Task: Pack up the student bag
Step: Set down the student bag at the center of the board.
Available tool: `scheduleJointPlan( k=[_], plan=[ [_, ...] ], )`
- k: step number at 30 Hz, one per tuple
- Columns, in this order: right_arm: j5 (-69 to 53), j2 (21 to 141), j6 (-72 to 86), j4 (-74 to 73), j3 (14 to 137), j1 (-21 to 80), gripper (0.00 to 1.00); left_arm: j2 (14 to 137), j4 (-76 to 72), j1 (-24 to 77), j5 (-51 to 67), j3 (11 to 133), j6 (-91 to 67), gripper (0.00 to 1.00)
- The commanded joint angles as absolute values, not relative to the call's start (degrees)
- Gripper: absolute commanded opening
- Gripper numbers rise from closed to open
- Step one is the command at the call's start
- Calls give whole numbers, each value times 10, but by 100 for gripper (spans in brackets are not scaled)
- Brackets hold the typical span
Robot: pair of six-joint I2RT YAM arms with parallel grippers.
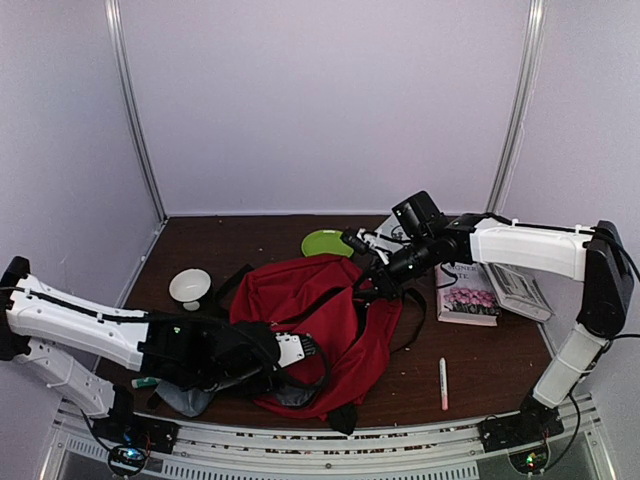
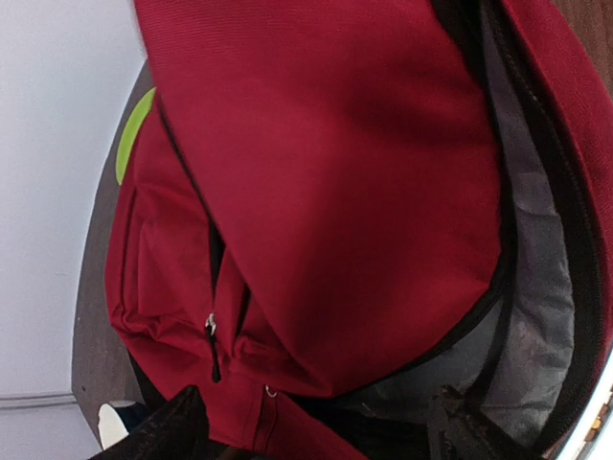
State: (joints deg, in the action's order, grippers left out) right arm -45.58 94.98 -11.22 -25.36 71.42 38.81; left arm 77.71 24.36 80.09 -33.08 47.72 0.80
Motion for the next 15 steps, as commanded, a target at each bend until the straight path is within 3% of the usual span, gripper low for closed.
scheduleJointPlan(
  k=[1,5,7,15],
  plan=[
    [-496,958,-57,-216,731,388,0,812,118,802,-350,455,84,90],
    [-498,963,-7,-190,728,388,0,858,44,802,-337,462,98,92],
    [-505,967,11,-183,727,386,0,900,26,802,-358,477,111,98],
    [-512,952,65,-143,704,376,0,989,-87,791,-406,494,154,98]
  ],
)
